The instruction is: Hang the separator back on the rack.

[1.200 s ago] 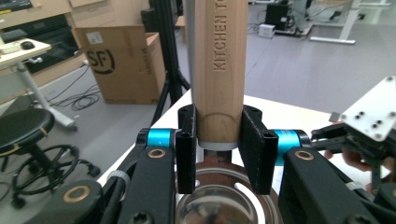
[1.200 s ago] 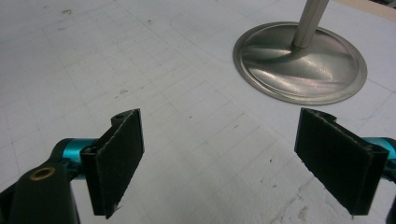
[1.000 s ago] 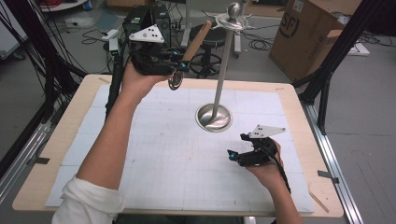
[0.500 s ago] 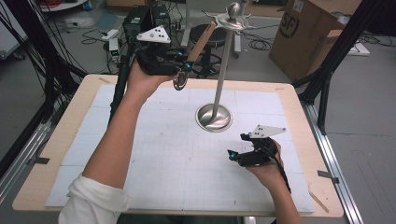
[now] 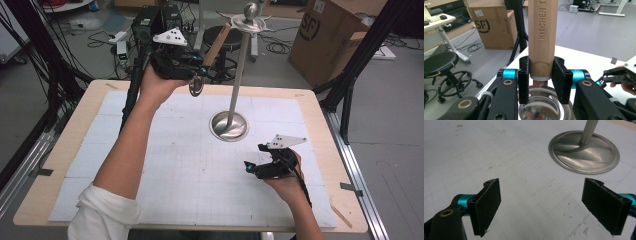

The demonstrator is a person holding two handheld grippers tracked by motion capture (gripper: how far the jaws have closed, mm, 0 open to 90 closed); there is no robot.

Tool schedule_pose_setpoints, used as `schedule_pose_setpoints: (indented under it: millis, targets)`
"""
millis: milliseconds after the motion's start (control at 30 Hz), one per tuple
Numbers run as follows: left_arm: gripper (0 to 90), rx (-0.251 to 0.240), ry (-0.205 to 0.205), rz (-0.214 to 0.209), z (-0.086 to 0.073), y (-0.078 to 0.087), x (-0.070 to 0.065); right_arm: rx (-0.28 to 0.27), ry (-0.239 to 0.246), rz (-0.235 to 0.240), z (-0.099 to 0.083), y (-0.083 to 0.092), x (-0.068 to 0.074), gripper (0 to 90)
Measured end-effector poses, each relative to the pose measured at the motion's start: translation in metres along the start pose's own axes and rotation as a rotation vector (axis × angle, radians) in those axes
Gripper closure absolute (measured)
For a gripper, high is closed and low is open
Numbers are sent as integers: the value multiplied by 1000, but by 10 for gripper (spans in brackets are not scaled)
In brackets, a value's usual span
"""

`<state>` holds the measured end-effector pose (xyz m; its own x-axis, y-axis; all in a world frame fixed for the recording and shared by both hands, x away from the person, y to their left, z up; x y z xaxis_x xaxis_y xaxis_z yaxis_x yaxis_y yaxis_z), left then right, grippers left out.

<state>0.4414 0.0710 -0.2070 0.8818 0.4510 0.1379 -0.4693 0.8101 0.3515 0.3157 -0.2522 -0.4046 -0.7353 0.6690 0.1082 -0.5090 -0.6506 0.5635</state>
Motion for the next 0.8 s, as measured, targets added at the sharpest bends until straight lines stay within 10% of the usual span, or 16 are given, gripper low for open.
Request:
schedule_pose_setpoints:
  millis: [800]
  targets:
    - [691, 54, 5, -2, 4, -25, 0, -4, -6, -2, -3, 7, 1, 145]
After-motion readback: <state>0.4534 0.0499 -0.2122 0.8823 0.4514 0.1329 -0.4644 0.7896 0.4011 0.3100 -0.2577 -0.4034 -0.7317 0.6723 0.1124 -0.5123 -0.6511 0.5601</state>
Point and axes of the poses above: each handheld gripper's, and its own axes: y roughly backward along the jaws, z roughly out of its top, x roughly to its left, the point moved 1 cm from there along -y, roughly forward along the jaws, and after that the axes turned 4 degrees about -y, right-handed, at the moved point
